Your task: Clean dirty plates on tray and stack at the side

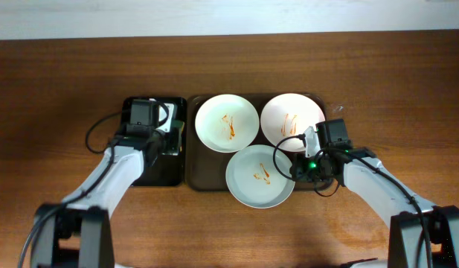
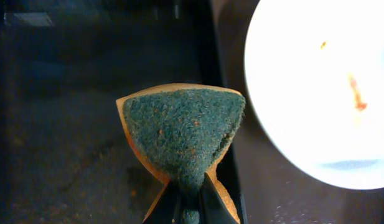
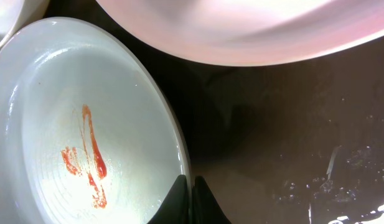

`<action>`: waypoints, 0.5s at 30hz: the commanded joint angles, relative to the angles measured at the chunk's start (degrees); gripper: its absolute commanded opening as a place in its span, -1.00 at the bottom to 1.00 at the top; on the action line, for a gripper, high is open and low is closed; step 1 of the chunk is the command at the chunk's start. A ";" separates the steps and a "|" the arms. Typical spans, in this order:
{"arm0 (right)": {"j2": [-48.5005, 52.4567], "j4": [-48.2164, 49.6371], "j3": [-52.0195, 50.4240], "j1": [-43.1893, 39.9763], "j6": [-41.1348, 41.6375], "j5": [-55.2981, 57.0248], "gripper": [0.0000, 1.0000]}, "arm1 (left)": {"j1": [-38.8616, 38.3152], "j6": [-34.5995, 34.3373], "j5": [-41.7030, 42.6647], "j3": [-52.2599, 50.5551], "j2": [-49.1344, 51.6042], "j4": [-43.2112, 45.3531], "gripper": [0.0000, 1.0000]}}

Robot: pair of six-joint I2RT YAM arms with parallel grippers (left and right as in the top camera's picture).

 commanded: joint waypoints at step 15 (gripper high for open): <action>0.31 1.99 1.18 0.55 -0.55 0.26 -0.92 | -11.69 -24.96 22.99 0.70 -9.01 5.09 -1.00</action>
